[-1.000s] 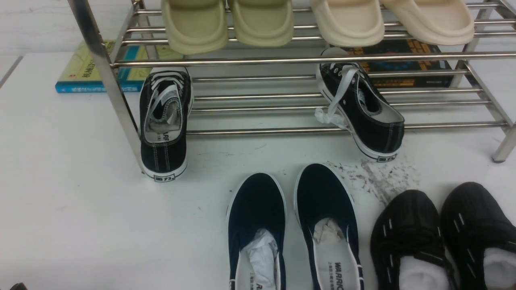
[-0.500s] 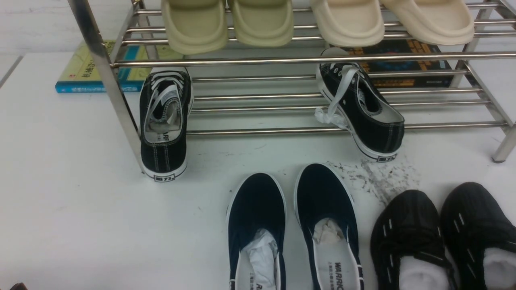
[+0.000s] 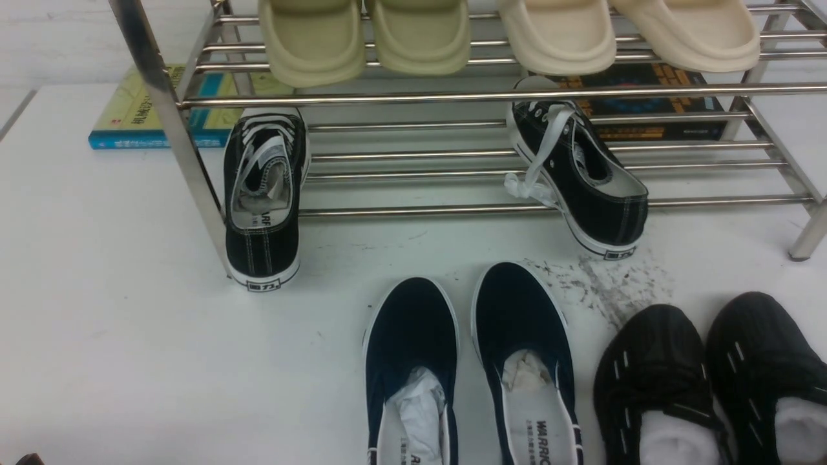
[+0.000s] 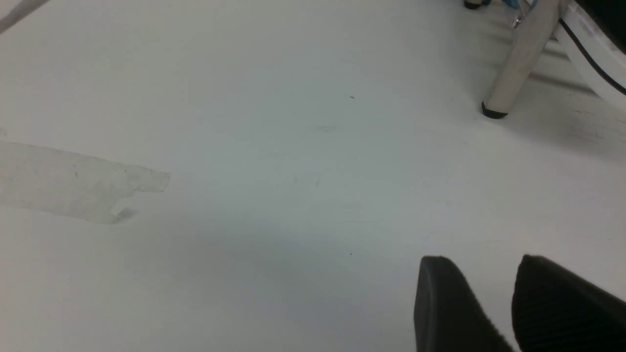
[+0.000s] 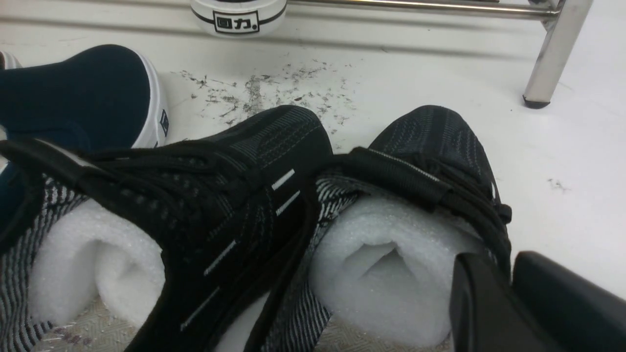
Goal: Take the shoes off the shelf with your hand on the white table.
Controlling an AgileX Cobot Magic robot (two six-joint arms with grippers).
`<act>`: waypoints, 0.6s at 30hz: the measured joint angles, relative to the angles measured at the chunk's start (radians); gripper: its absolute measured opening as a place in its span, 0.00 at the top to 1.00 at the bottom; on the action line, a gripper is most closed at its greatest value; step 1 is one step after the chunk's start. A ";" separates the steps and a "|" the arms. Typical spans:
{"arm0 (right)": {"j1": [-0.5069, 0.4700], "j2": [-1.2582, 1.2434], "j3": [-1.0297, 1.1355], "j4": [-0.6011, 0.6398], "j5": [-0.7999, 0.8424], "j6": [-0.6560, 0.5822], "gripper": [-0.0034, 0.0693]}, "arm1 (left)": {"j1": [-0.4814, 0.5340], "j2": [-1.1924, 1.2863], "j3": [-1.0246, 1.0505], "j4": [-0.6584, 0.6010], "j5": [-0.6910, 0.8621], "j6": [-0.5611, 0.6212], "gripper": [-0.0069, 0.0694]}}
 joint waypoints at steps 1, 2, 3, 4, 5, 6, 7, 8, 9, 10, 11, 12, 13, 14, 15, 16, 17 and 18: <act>0.000 0.000 0.000 0.000 0.000 0.000 0.77 | 0.000 0.000 0.000 0.000 0.000 0.000 0.59; 0.000 0.000 0.000 0.000 0.000 0.000 0.77 | 0.000 0.000 0.000 0.000 0.000 0.000 0.59; 0.000 0.000 0.000 0.000 0.000 0.000 0.77 | 0.000 0.000 0.000 0.000 0.000 0.000 0.59; 0.000 0.000 0.000 0.000 0.000 0.000 0.77 | 0.000 0.000 0.000 0.000 0.000 0.000 0.59; 0.000 0.000 0.000 0.000 0.000 0.000 0.77 | 0.000 0.000 0.000 0.000 0.000 0.000 0.59; 0.000 0.000 0.000 0.000 0.000 0.000 0.77 | 0.000 0.000 0.000 0.000 0.000 0.000 0.59; 0.000 0.000 0.000 0.000 0.000 0.000 0.76 | 0.000 0.000 0.000 0.000 0.000 0.000 0.59; 0.000 0.000 0.000 0.000 0.000 0.000 0.76 | 0.000 0.000 0.000 0.000 0.000 0.000 0.59; 0.000 0.000 0.000 0.000 0.000 0.000 0.76 | 0.000 0.000 0.000 0.000 0.000 0.000 0.59; 0.000 0.000 0.000 0.000 0.000 0.000 0.76 | 0.000 0.000 0.000 0.000 0.000 0.000 0.59; 0.000 0.000 0.000 0.000 0.000 0.000 0.76 | 0.000 0.000 0.000 0.000 0.000 0.000 0.59; 0.000 0.000 0.000 0.000 0.000 0.000 0.75 | 0.000 0.000 0.000 0.000 0.000 0.000 0.59; 0.000 0.000 0.000 0.000 0.000 0.000 0.75 | 0.000 0.000 0.000 0.000 0.000 0.000 0.59; 0.000 0.000 0.000 0.000 0.000 0.000 0.75 | 0.000 0.000 0.000 0.000 0.000 0.000 0.59; 0.000 0.000 0.000 0.000 0.000 0.000 0.75 | 0.000 0.000 0.000 0.000 0.000 0.000 0.59; 0.000 0.000 0.000 0.000 0.000 0.000 0.75 | 0.000 0.000 0.000 0.000 0.000 0.000 0.59; 0.000 0.000 0.000 0.000 0.000 0.000 0.75 | 0.000 0.000 0.000 0.000 0.000 0.000 0.59; 0.000 0.000 0.000 0.000 0.000 0.000 0.75 | 0.000 0.000 0.000 0.000 0.000 0.000 0.59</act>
